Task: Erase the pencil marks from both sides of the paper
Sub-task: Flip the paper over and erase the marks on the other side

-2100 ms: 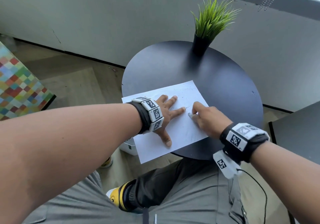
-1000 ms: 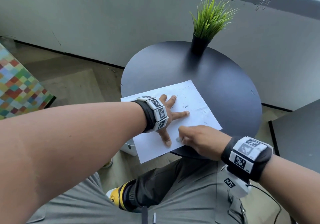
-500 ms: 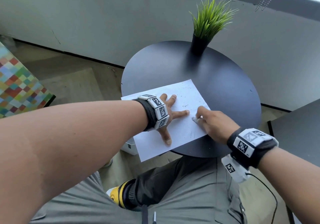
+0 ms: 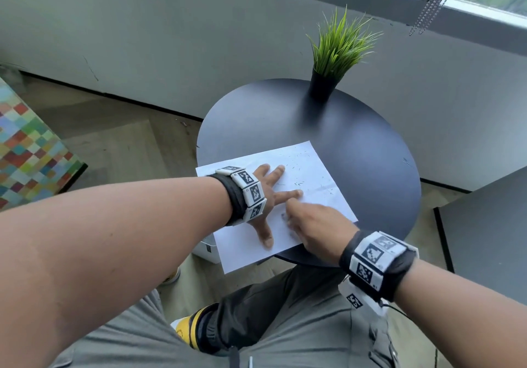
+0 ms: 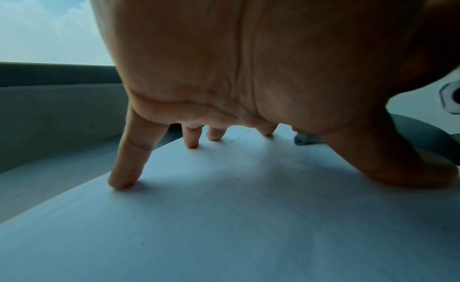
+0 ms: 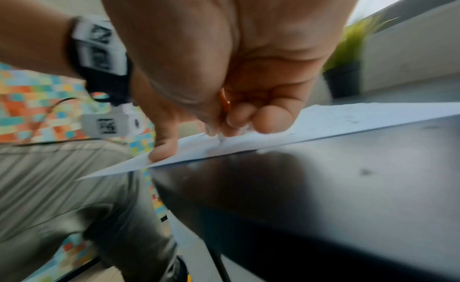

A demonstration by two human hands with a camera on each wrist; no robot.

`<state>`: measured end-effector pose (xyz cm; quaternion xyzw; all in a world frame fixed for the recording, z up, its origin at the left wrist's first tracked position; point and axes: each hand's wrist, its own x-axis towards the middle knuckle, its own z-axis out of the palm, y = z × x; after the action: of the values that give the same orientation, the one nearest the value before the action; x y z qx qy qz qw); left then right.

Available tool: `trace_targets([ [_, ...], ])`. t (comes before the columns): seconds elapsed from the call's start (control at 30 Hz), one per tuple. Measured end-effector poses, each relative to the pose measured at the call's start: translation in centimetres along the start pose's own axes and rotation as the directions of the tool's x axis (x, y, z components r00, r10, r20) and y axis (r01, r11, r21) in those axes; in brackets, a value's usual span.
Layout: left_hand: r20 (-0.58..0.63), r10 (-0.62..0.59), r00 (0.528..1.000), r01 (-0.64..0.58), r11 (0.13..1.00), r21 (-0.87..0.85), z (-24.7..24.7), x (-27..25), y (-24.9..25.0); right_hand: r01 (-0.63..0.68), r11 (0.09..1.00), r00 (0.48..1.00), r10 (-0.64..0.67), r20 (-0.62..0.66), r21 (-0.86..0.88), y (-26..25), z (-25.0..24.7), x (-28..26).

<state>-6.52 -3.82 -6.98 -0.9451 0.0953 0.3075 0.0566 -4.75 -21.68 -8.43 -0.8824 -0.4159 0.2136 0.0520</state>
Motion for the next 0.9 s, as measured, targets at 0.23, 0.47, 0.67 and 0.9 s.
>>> trace_targets([
  [0.23, -0.015, -0.016, 1.000, 0.015, 1.000, -0.005, 0.2, -1.0, -0.8, -0.300, 0.949, 0.951, 0.306, -0.046, 0.099, 5.4, -2.7, 0.0],
  [0.47, -0.133, -0.064, 0.989, 0.063, 0.998, -0.011, -0.5, -0.3, 0.4, -0.268, 0.955, 0.961, 0.274, -0.032, 0.130, 5.0, -2.1, -0.5],
  [0.67, -0.083, -0.047, 0.995, 0.049, 0.998, 0.025, -0.1, -0.2, 0.0, 0.036, 0.999, 0.993, -0.035, 0.113, -0.005, 0.7, -1.2, -1.8],
  [0.9, -0.024, -0.048, 0.999, 0.047, 0.998, -0.042, -0.3, 0.1, 0.1, -0.123, 0.991, 0.991, 0.125, -0.038, 0.057, 3.0, -2.4, -0.1],
])
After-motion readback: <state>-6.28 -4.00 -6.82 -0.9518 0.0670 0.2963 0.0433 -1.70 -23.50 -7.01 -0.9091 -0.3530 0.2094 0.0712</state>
